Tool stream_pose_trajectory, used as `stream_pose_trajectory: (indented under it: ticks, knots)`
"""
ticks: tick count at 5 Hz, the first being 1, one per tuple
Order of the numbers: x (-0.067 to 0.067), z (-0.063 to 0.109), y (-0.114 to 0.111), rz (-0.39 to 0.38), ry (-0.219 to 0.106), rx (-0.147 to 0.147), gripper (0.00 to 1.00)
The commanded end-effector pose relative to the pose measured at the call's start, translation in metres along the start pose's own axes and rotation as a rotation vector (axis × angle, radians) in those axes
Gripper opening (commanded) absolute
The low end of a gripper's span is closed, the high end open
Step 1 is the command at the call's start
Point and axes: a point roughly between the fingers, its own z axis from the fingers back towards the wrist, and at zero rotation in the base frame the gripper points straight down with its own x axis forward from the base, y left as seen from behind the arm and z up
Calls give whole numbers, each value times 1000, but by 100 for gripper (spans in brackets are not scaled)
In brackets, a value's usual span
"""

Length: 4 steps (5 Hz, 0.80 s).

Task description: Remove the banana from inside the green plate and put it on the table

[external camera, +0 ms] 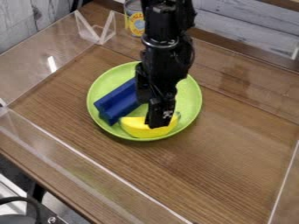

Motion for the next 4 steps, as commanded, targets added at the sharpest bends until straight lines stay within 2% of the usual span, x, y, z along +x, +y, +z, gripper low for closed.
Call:
stream_pose_trajectory:
  ticks: [1,4]
  knots:
    - [-1,-2,7,1,-36,27,100]
    - [-3,-13,15,25,-72,25,100]
